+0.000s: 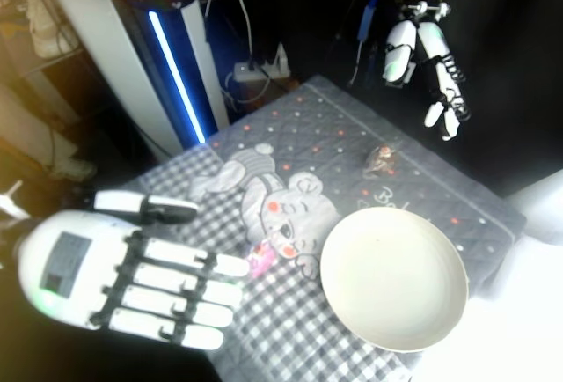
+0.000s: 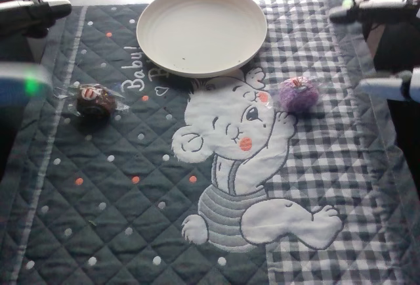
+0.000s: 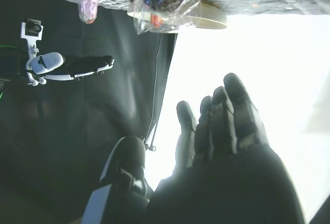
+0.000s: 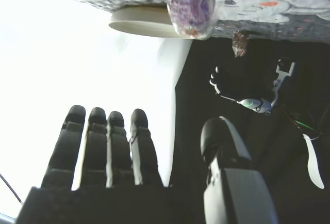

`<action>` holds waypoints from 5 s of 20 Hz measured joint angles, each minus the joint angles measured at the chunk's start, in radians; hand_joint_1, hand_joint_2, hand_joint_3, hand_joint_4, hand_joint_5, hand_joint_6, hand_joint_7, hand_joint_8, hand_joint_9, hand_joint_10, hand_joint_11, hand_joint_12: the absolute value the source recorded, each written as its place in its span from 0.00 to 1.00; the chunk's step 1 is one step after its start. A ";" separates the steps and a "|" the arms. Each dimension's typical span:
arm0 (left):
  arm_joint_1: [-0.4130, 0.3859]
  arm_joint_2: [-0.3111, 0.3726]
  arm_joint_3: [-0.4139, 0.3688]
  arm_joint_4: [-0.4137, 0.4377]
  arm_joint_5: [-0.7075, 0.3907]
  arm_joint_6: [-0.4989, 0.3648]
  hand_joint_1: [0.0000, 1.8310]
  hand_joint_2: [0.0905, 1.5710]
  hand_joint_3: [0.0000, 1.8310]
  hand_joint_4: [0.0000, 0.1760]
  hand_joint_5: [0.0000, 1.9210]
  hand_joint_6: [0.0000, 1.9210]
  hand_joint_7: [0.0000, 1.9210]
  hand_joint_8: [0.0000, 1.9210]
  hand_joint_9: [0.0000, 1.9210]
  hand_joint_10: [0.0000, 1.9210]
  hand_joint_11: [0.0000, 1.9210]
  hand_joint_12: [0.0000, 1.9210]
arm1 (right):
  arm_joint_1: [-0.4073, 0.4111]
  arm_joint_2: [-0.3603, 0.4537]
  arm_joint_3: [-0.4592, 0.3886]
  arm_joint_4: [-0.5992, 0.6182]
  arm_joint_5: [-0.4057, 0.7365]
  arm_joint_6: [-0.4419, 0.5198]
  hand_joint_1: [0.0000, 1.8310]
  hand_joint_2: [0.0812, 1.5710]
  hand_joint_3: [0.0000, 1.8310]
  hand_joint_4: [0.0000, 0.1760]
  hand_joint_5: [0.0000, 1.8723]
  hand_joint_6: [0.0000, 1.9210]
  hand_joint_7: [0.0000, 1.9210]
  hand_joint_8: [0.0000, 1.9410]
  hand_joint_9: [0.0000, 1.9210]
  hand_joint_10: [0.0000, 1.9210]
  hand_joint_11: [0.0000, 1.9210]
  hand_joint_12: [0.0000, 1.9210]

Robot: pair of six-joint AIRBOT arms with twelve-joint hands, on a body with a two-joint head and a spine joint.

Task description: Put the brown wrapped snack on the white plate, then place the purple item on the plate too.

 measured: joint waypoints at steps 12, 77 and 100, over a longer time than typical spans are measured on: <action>-0.287 -0.114 0.113 0.533 0.399 -0.089 0.54 0.47 0.00 0.77 0.17 0.00 0.24 0.00 0.29 0.01 0.07 0.49 | 0.000 0.000 0.003 -0.005 -0.011 0.000 0.47 0.67 0.00 0.48 0.16 0.00 0.14 0.00 0.13 0.00 0.02 0.30; 0.204 0.005 -0.139 -0.267 -0.103 0.202 0.37 0.52 0.00 0.99 0.06 0.00 0.01 0.00 0.00 0.00 0.00 0.22 | 0.333 -0.276 0.194 -0.513 -0.389 0.179 0.58 0.52 0.00 0.68 0.29 0.00 0.32 0.00 0.39 0.02 0.19 0.67; 0.215 -0.002 -0.145 -0.253 -0.128 0.182 0.38 0.52 0.00 0.83 0.08 0.00 0.05 0.00 0.05 0.00 0.00 0.28 | 0.509 -0.285 0.270 -0.475 -0.420 0.115 0.75 0.67 0.00 0.00 0.50 0.48 0.59 0.34 0.53 0.61 0.45 0.66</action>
